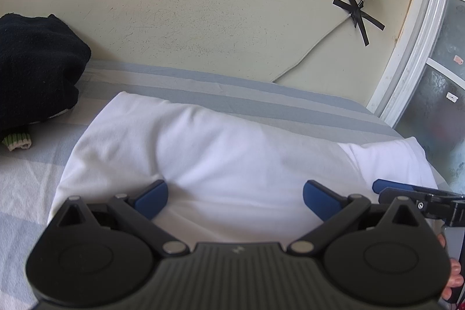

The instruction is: Fold small clothes

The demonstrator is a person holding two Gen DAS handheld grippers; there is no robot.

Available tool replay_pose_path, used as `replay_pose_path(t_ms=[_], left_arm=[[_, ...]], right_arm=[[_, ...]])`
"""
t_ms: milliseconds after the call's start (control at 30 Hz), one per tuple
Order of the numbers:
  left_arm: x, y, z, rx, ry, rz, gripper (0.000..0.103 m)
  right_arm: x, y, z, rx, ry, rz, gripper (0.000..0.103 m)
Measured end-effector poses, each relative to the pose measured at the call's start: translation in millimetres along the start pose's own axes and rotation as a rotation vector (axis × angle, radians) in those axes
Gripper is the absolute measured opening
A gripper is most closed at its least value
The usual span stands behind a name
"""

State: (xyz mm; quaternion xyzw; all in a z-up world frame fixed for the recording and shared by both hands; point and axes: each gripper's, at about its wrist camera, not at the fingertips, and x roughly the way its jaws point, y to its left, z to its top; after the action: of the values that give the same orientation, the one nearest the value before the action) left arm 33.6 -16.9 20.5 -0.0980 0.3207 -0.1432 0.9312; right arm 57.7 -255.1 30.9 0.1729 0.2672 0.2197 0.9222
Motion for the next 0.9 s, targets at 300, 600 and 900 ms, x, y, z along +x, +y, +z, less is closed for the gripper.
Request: replay_pose_path(t_ms=[300, 600, 900], left_arm=[[1.0, -2.3, -0.4, 0.015, 0.006, 0.01, 0.103], [2.5, -8.1, -2.0, 0.05, 0.018, 0.034, 0.103], [2.5, -8.5, -2.9, 0.056, 0.02, 0.039, 0.103]], right_arm=[[4.1, 2.1, -0.5, -0.014, 0.006, -0.012, 0.083], [8.2, 8.3, -2.1, -0.043, 0.007, -0.042, 0.083], [7.5, 8.6, -3.2, -0.044, -0.005, -0.045, 0.083]])
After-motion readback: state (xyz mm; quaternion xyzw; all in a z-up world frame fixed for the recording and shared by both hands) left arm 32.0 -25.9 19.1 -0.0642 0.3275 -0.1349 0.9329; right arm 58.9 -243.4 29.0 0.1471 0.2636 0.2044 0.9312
